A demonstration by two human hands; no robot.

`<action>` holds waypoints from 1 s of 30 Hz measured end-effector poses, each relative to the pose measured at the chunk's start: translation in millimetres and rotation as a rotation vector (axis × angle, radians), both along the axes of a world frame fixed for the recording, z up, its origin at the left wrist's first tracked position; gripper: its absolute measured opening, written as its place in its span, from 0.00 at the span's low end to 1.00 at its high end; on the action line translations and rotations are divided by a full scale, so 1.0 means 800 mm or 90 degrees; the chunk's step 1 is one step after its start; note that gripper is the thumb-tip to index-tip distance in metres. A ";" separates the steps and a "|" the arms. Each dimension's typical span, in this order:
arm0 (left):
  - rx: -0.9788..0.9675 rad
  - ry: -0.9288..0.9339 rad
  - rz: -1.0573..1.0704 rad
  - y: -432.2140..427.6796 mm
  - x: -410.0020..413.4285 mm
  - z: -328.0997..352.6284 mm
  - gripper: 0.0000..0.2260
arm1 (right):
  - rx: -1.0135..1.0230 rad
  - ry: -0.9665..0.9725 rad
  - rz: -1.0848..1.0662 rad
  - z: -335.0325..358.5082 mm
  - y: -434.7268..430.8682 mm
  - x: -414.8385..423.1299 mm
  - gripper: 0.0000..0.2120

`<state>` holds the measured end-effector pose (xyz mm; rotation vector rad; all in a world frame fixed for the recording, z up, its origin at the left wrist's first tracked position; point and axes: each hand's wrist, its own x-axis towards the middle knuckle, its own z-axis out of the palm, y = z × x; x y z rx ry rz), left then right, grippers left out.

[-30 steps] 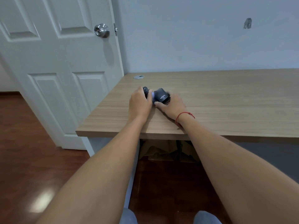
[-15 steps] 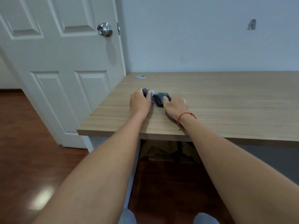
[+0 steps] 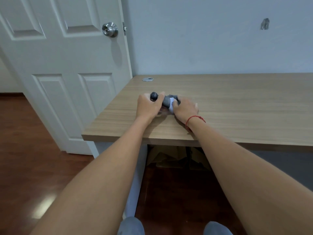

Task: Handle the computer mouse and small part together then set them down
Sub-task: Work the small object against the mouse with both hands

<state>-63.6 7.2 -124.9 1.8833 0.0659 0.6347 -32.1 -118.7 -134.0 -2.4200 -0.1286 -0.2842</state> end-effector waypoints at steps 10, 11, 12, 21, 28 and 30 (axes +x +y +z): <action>0.031 -0.023 0.033 -0.002 -0.001 0.000 0.18 | 0.010 0.012 0.012 -0.005 -0.001 0.004 0.22; 0.066 -0.030 0.060 -0.001 0.000 0.000 0.17 | 0.009 0.011 0.014 -0.005 0.000 0.004 0.21; 0.108 -0.024 0.100 -0.001 0.001 -0.001 0.17 | 0.009 0.008 0.018 -0.005 0.000 0.003 0.21; 0.138 -0.052 0.118 -0.001 0.001 0.002 0.20 | -0.016 -0.013 0.045 -0.004 0.000 -0.001 0.19; 0.125 0.012 0.216 0.006 0.007 -0.003 0.17 | 0.005 -0.004 0.072 -0.006 -0.001 -0.005 0.18; 0.081 0.003 0.176 0.008 0.010 -0.002 0.18 | 0.007 -0.008 0.070 -0.005 -0.002 -0.004 0.18</action>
